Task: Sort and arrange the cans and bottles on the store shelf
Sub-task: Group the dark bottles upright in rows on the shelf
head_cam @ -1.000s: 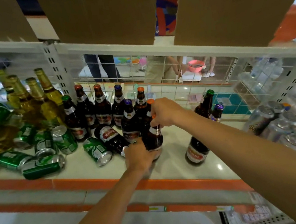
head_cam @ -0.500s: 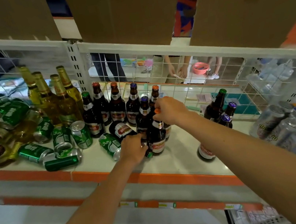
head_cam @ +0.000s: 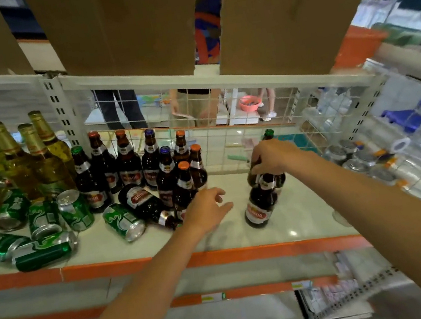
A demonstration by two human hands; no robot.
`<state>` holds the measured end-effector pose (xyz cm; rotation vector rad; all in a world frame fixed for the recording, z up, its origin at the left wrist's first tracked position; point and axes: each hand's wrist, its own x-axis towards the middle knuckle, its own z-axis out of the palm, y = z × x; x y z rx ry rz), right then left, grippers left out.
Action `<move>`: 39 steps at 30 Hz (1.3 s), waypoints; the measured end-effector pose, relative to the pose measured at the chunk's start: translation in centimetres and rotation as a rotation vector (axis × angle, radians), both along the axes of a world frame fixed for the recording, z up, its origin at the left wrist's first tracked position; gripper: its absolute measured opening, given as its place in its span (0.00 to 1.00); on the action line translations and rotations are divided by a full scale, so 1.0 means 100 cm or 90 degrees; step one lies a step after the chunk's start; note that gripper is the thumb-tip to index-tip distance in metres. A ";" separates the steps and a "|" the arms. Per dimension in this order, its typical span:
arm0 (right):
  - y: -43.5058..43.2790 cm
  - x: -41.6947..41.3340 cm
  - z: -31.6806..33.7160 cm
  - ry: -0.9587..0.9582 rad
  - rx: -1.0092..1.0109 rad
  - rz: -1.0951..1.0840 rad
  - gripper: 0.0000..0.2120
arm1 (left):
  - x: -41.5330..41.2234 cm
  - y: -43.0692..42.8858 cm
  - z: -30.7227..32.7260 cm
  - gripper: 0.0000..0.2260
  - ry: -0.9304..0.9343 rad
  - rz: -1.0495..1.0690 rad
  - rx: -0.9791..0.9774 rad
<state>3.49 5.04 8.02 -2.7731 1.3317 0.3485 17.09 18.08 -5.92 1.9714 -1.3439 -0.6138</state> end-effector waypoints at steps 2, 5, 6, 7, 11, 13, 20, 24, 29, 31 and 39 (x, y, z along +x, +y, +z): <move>-0.003 -0.012 -0.007 0.030 0.015 0.011 0.18 | -0.028 -0.014 -0.015 0.28 0.004 -0.034 0.082; -0.010 -0.024 -0.020 -0.009 0.009 0.009 0.18 | -0.067 -0.030 -0.030 0.31 0.047 -0.044 0.115; -0.012 -0.027 -0.025 -0.028 0.015 0.004 0.17 | -0.078 -0.034 -0.033 0.29 0.069 -0.030 0.105; -0.014 -0.029 -0.030 -0.047 0.022 0.001 0.15 | -0.086 -0.039 -0.037 0.28 0.096 -0.002 0.089; -0.023 -0.031 -0.044 -0.092 0.001 0.006 0.10 | -0.102 -0.053 -0.046 0.30 0.172 0.090 0.054; -0.025 -0.027 -0.045 -0.103 -0.004 0.023 0.10 | -0.102 -0.056 -0.046 0.30 0.174 0.108 0.055; -0.017 -0.001 -0.045 -0.103 -0.005 0.094 0.14 | -0.082 -0.045 -0.043 0.24 0.134 0.189 0.043; -0.008 0.029 -0.043 -0.103 0.005 0.133 0.13 | -0.062 -0.032 -0.043 0.21 0.136 0.271 0.017; 0.006 0.068 -0.043 -0.095 -0.002 0.162 0.11 | -0.049 -0.024 -0.040 0.19 0.148 0.337 -0.001; 0.012 0.080 -0.042 -0.093 -0.003 0.165 0.12 | -0.051 -0.022 -0.037 0.20 0.158 0.355 -0.012; 0.023 0.084 -0.043 -0.122 0.004 0.125 0.12 | -0.072 -0.024 -0.031 0.34 0.274 0.380 -0.054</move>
